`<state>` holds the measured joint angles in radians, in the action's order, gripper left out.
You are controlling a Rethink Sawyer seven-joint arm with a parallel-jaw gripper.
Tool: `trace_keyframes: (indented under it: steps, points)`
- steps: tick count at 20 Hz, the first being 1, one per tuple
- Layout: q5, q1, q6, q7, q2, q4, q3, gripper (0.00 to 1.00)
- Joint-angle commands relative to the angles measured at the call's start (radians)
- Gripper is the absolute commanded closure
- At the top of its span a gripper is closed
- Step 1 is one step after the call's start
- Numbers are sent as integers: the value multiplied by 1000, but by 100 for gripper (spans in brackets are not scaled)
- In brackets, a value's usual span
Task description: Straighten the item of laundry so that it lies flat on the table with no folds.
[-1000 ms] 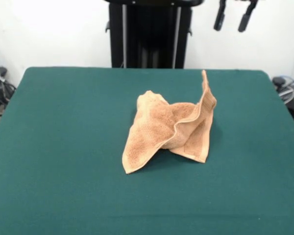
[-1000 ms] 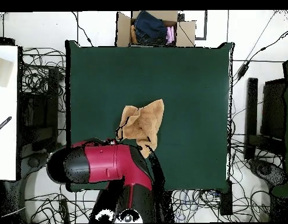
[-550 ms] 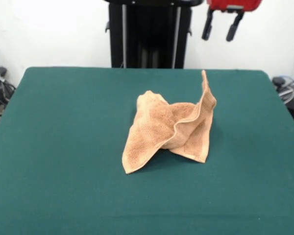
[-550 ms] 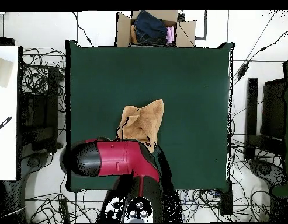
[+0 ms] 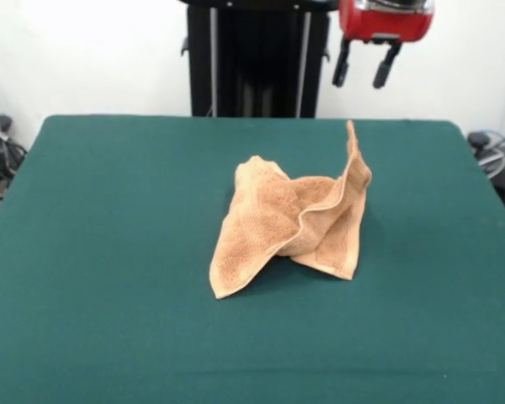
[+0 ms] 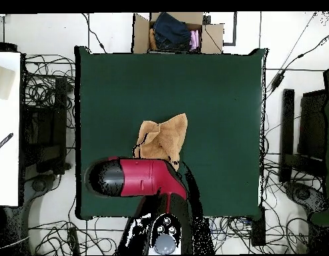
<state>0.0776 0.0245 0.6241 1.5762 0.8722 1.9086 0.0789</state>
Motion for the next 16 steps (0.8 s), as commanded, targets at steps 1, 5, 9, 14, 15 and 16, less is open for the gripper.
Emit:
trace_keyframes:
  steps: [1,5,9,14,15,16]
  points:
    - [-41,3,-66,232,-24,69,-9,0]
    - [-38,11,-84,238,-12,91,-2,0]
    - [-36,9,-107,241,-13,104,-1,0]
    - [-42,-2,-149,240,-5,140,-5,0]
    - [-39,6,-148,246,0,141,3,0]
    - [-35,15,-146,250,6,144,11,0]
